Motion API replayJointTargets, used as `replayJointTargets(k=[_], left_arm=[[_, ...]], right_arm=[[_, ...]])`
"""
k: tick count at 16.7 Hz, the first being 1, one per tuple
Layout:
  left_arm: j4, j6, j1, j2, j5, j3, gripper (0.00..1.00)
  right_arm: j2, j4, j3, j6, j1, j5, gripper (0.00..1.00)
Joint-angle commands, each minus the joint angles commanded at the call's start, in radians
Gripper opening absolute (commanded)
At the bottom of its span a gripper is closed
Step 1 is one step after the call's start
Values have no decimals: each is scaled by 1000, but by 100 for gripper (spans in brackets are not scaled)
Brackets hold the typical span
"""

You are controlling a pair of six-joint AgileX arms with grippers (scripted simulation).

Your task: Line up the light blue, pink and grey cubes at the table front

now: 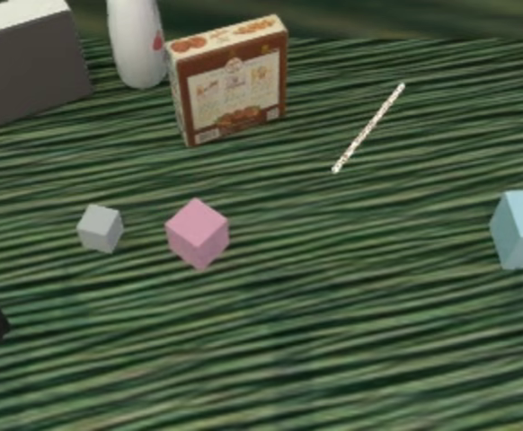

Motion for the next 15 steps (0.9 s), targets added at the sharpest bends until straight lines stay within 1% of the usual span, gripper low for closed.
replayJointTargets(k=[4, 7, 11, 15], left_arm=[[-21, 1, -6, 30, 2, 30, 100], [-99, 7, -24, 155, 6, 152, 100], [-273, 20, -55, 466, 5, 416, 100], [-494, 39, -92, 899, 2, 730, 100]], right_arm=[[0, 0, 0, 0, 0, 0, 100], [0, 0, 0, 0, 0, 0, 100], [0, 0, 0, 0, 0, 0, 100], [0, 0, 0, 0, 0, 0, 100]])
